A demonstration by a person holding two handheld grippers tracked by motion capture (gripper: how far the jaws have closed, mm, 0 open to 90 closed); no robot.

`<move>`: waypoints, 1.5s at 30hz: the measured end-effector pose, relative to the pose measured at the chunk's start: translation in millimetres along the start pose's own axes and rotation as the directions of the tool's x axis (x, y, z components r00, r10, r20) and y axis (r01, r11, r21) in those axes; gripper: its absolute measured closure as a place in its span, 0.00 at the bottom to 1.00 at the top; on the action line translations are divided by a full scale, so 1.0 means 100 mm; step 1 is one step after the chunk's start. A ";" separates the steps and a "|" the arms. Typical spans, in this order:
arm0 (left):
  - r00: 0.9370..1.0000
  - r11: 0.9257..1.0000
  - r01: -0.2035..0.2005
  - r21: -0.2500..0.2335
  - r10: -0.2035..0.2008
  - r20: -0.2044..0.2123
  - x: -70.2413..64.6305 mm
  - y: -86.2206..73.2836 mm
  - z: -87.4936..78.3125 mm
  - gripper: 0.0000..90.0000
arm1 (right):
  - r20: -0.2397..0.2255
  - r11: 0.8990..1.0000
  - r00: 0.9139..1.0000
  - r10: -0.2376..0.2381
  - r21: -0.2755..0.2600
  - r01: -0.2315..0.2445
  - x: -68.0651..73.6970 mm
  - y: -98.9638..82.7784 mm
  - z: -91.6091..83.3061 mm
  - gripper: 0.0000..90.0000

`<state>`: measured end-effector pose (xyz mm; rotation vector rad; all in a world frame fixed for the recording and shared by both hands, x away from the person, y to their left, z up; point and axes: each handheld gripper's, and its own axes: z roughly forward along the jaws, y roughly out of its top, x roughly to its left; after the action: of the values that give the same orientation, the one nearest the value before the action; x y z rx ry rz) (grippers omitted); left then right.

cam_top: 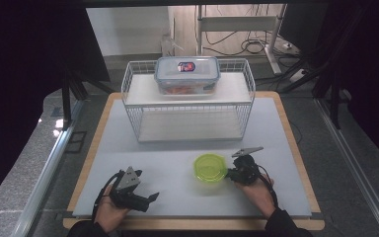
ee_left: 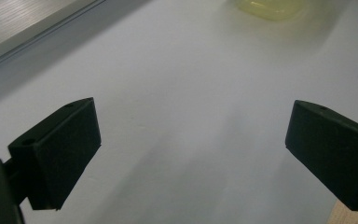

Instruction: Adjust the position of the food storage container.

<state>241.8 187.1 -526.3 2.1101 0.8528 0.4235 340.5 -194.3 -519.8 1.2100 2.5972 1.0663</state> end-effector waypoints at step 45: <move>1.000 0.999 -0.023 0.039 0.023 -0.001 -0.02 0.00 0.02 0.05 | 0.131 0.990 0.988 -0.078 -0.108 0.092 -0.11 0.05 -0.27 0.49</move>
<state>241.7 185.0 -527.9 2.1577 0.8447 0.4236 342.4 -214.6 -498.7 1.0933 2.4341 1.0685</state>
